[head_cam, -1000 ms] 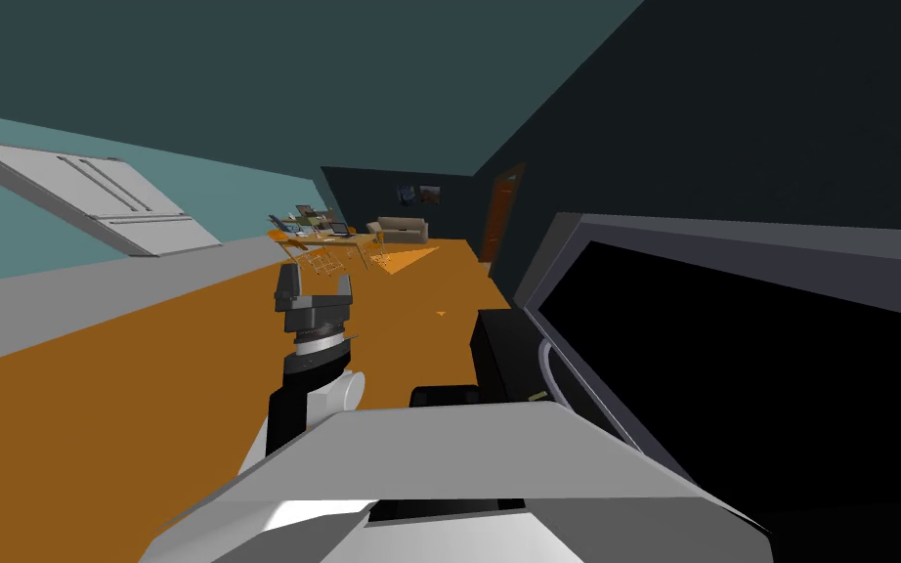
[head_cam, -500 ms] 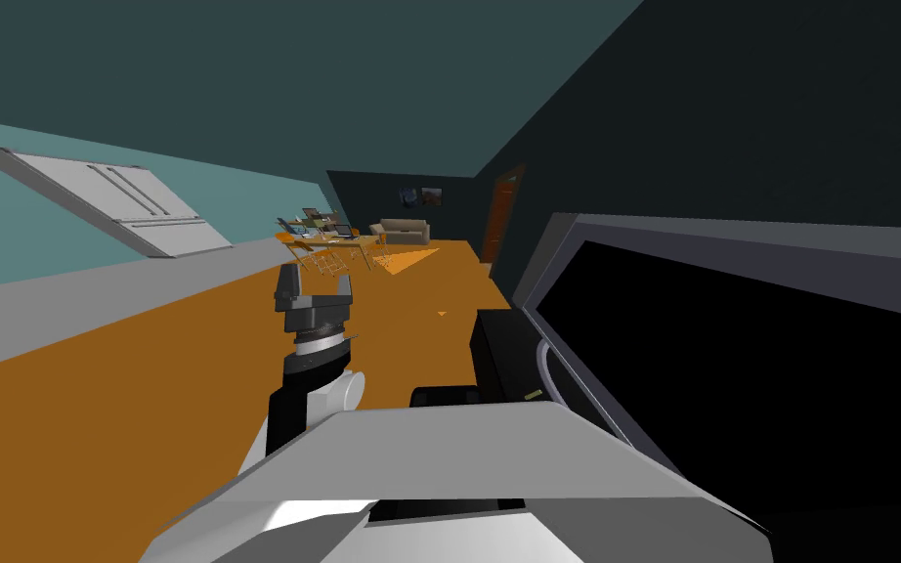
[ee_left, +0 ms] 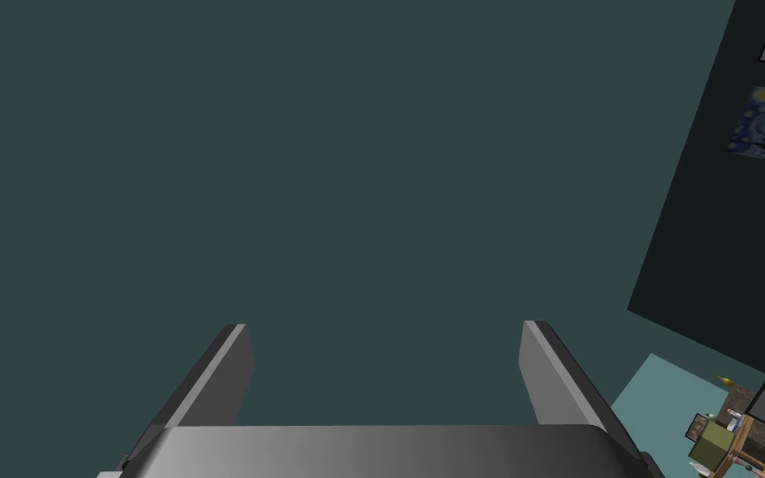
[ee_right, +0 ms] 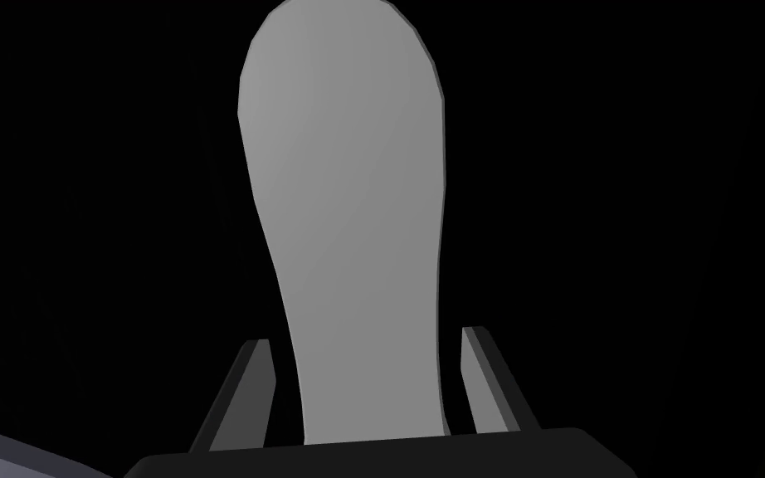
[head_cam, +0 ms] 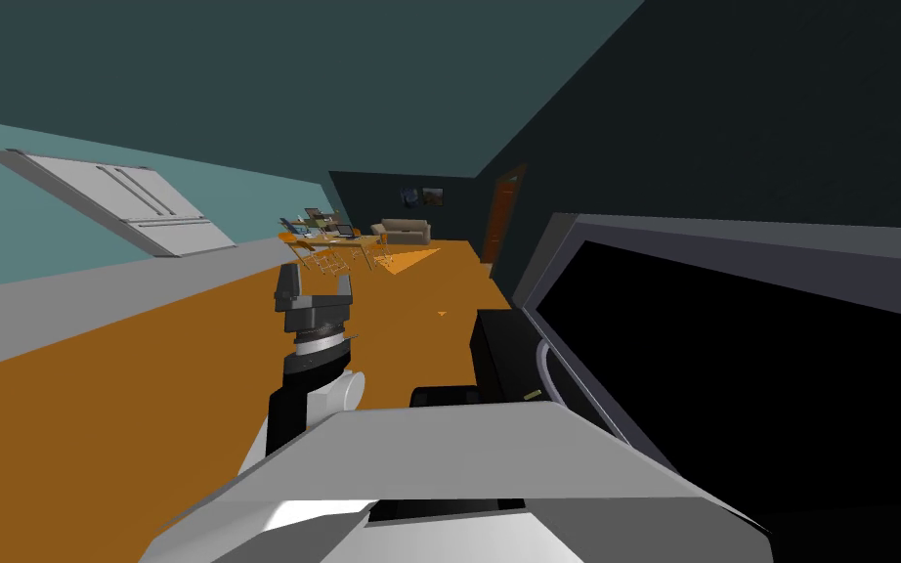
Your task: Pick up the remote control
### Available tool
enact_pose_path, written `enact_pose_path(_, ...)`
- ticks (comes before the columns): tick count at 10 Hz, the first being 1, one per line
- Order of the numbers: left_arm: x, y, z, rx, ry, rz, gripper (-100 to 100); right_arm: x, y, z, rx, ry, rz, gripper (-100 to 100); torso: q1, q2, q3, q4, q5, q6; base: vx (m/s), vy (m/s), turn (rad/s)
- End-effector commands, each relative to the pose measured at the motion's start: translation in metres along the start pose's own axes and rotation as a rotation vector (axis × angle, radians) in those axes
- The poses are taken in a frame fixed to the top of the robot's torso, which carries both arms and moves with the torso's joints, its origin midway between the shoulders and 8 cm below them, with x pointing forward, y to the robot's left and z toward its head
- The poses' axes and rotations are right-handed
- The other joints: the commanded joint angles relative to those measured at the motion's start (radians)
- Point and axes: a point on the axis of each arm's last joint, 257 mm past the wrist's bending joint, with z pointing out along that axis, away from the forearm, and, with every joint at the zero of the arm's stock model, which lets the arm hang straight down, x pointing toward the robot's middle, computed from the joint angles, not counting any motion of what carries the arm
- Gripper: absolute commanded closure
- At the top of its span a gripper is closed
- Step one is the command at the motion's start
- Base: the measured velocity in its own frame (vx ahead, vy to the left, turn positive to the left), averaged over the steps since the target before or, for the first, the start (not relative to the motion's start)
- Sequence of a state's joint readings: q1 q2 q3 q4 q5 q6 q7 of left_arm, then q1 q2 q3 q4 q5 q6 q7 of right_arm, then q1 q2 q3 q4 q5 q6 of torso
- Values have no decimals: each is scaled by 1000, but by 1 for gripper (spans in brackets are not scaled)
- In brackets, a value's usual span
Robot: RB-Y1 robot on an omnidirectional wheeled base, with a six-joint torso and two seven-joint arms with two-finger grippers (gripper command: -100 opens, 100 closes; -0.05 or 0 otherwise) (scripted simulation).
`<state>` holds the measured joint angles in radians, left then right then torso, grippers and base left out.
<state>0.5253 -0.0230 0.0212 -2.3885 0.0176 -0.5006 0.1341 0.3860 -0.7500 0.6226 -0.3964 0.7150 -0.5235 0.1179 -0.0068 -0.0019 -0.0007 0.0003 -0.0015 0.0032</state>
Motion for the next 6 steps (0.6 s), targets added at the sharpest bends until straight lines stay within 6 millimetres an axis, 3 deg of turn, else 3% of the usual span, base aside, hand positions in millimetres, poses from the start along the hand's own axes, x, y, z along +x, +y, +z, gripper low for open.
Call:
enact_pose_path(1,0,0,0,0,0,0,0,0,0,0,0,0,0,100,0,0,0,0,0,0,0,0,0)
enact_pose_path(2,0,0,0,0,0,0,0,0,0,0,0,0,0,100,0,0,0,0,0,0,0,0,0)
enact_pose_path(3,0,0,0,0,0,0,0,0,0,0,0,0,0,0,0,0,0,0,0,0,0,0,0)
enact_pose_path(4,0,0,0,0,0,0,0,-1,-12,-9,2,1,-6,100,0,0,0,0,0,0,19,28,-71)
enact_pose_path(6,0,0,0,0,0,0,0,-1,-22,-18,-1,1,-12,100,3,-1,-1,-1,1,1,18,51,-65)
